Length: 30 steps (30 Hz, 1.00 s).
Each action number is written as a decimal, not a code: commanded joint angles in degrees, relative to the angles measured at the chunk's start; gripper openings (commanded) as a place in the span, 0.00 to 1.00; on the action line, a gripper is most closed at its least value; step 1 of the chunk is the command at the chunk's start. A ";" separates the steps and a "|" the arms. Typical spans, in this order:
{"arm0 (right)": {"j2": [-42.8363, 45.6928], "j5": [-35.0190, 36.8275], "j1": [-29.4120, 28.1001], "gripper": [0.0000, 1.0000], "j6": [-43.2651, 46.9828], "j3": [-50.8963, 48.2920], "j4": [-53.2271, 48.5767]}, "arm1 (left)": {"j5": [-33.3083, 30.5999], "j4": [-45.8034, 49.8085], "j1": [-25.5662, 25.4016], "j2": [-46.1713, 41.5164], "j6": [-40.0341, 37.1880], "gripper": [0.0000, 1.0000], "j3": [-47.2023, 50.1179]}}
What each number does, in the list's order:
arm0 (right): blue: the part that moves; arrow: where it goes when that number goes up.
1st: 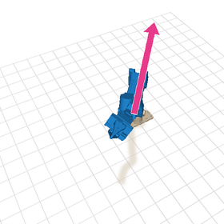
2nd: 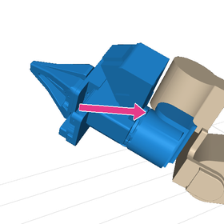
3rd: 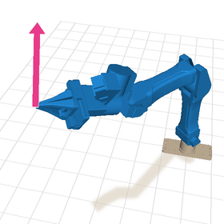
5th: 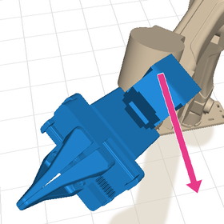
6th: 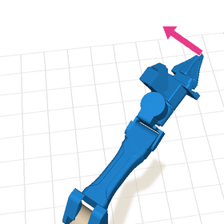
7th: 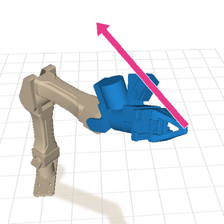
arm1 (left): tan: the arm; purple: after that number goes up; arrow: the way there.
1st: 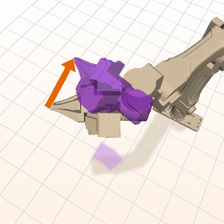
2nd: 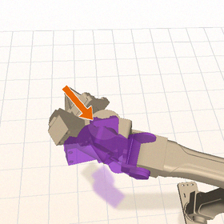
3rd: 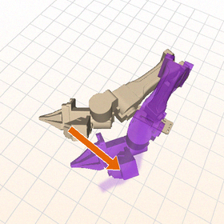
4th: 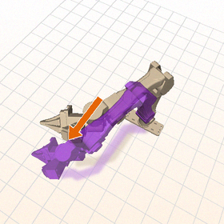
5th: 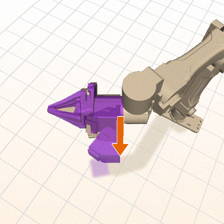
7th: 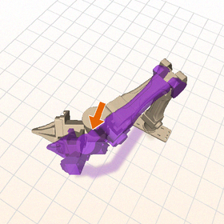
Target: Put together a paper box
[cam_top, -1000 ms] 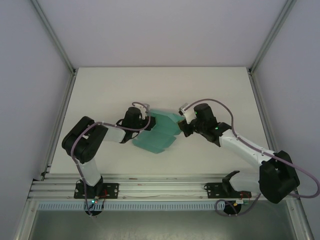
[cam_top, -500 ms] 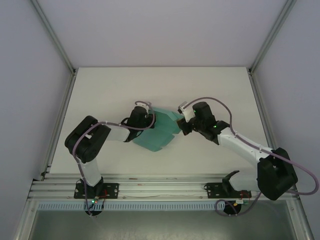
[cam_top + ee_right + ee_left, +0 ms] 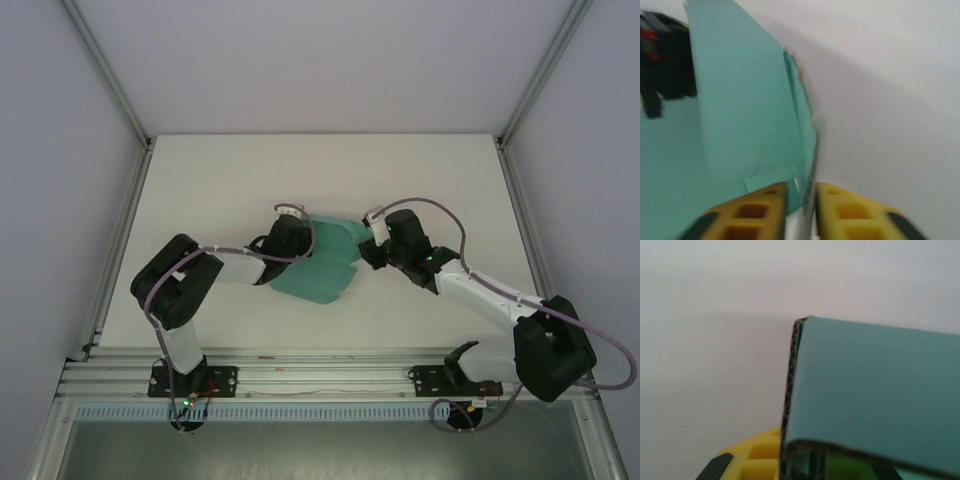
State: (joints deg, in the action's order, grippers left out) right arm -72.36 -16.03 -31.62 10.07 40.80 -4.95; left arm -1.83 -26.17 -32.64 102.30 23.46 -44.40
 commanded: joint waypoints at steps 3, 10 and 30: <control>4.88 2.20 0.06 0.60 -2.66 -0.69 -1.62 | -4.20 1.45 -0.77 -3.14 -3.68 0.00 2.93; 14.90 5.65 0.04 1.00 -8.19 -2.88 1.69 | -4.60 -0.78 -1.36 -3.42 -2.46 0.00 4.80; -8.78 6.23 -0.04 1.00 -9.44 3.96 10.45 | -2.93 -1.65 -2.56 -2.13 -3.10 0.00 5.15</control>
State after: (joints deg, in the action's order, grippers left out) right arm -79.18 -4.43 -31.55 0.23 41.87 0.71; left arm -4.99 -29.34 -34.37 99.83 21.12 -39.94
